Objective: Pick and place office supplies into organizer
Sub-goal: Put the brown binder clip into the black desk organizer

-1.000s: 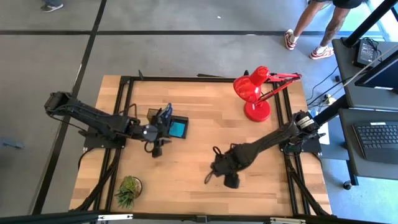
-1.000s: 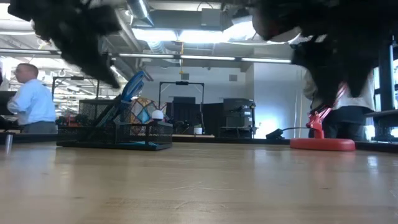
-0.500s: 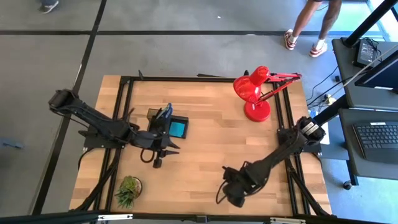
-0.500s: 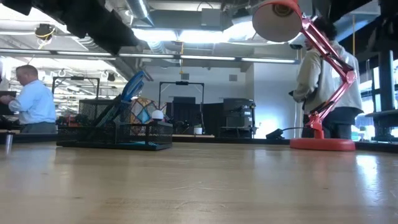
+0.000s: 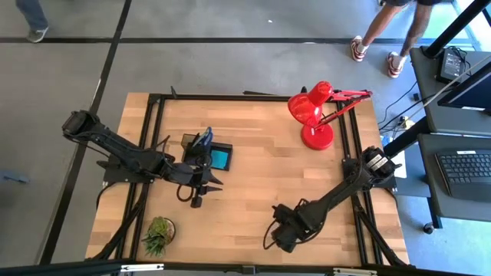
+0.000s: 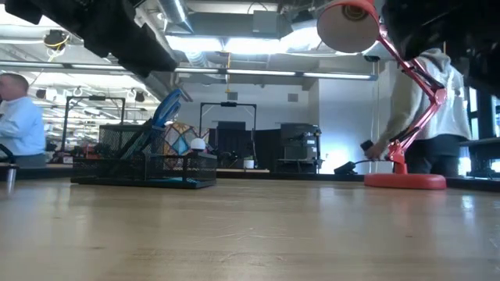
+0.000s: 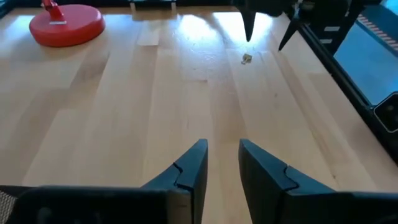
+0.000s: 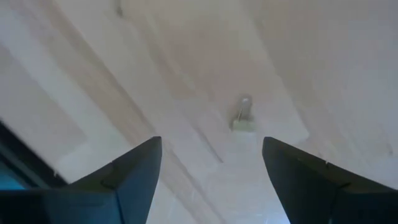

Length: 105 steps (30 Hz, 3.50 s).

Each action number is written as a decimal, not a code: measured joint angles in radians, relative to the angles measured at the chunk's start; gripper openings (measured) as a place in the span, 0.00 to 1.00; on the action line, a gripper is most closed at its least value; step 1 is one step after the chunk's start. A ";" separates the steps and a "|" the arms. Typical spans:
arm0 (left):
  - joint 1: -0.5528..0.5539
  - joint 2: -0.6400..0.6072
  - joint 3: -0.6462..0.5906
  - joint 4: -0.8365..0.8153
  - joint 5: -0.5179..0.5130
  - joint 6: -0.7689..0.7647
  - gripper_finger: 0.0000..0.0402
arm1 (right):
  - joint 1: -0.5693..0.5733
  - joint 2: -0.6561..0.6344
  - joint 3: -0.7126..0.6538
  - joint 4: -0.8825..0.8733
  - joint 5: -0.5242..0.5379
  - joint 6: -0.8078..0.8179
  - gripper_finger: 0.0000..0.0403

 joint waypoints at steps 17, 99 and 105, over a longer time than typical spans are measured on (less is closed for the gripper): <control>0.000 0.000 0.000 0.000 0.000 -0.016 0.20 | -0.053 0.006 -0.100 0.092 -0.066 -0.073 0.62; 0.000 -0.001 0.000 -0.001 0.000 -0.013 0.19 | -0.055 0.004 -0.216 0.161 -0.019 -0.081 0.15; -0.003 -0.001 0.000 0.000 0.007 0.160 0.19 | -0.059 0.009 -0.176 0.130 -0.009 -0.134 0.14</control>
